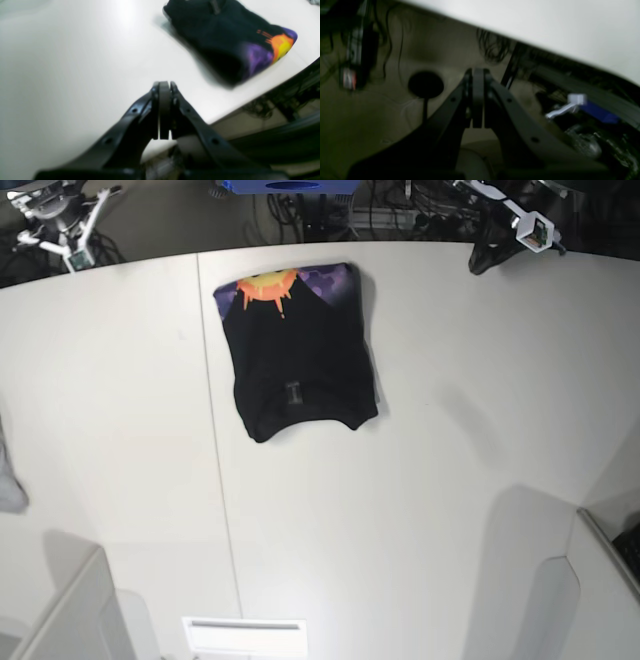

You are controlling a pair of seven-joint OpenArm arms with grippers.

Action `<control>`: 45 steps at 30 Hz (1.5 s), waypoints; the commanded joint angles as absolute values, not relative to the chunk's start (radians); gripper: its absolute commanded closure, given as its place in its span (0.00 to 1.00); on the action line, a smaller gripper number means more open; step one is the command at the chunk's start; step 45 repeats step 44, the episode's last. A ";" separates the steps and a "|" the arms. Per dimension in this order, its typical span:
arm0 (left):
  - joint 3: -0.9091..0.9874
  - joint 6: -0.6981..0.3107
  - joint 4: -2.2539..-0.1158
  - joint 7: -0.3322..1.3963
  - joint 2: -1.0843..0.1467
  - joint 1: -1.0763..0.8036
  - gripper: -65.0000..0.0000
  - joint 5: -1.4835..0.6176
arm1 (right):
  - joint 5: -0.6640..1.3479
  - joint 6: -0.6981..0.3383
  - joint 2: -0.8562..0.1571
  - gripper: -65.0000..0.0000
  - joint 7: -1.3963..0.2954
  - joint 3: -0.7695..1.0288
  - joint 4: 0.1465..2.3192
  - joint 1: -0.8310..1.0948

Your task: Fold the T-shirt properly

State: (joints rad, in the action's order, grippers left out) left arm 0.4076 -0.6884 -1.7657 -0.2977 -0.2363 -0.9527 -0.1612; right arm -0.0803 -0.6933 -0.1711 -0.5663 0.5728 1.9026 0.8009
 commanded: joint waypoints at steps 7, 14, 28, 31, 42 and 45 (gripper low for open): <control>0.364 -0.698 -1.382 -0.481 -0.182 -0.974 1.00 0.054 | -0.076 -0.698 -0.265 1.00 -0.561 0.360 1.627 0.866; 0.346 -0.698 -1.009 -0.545 -0.143 -0.835 1.00 0.122 | -0.076 -0.698 -0.306 1.00 -0.479 0.185 1.216 0.731; 0.143 -0.698 -0.166 -0.550 -0.234 -0.280 1.00 0.344 | 0.004 -0.636 -0.237 1.00 -0.113 0.105 0.456 0.394; 0.097 -0.651 -0.071 -0.542 -0.259 -0.199 1.00 0.358 | 0.007 -0.634 -0.208 1.00 -0.033 0.111 0.337 0.351; -0.062 -0.446 -0.090 -0.464 -0.251 -0.171 1.00 0.355 | 0.004 -0.309 -0.088 1.00 0.179 0.104 0.205 0.311; -0.062 -0.446 -0.104 -0.466 -0.251 -0.176 1.00 0.355 | 0.004 -0.309 -0.088 1.00 0.182 0.104 0.205 0.311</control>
